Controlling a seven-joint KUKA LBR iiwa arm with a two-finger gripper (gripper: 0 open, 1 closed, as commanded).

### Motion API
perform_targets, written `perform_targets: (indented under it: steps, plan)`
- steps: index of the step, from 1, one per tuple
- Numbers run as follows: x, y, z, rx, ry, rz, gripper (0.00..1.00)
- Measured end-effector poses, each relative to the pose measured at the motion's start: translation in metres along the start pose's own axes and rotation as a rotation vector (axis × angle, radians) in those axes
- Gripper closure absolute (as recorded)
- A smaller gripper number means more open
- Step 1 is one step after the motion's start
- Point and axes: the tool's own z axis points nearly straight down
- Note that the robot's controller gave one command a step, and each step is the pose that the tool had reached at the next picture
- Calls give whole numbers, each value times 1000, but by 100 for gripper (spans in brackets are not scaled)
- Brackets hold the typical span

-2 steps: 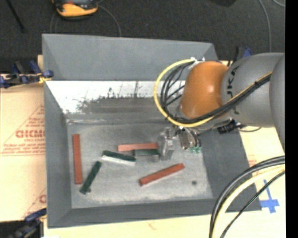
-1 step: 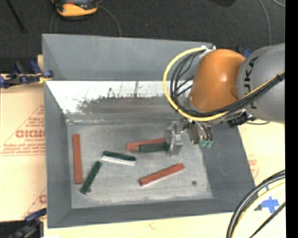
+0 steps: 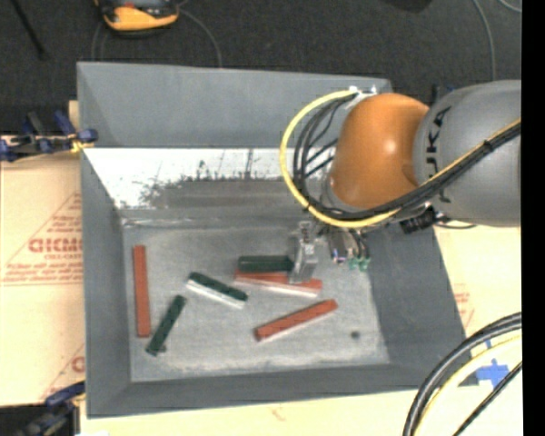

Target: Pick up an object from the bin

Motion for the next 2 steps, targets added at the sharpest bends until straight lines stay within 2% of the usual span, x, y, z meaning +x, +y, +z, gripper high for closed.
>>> perform_targets:
  steps: [1, 2]
  plan:
    - [-12, -30, 40, -2, 17, -22, 100]
    - [-14, -53, 74, 7, 15, -21, 100]
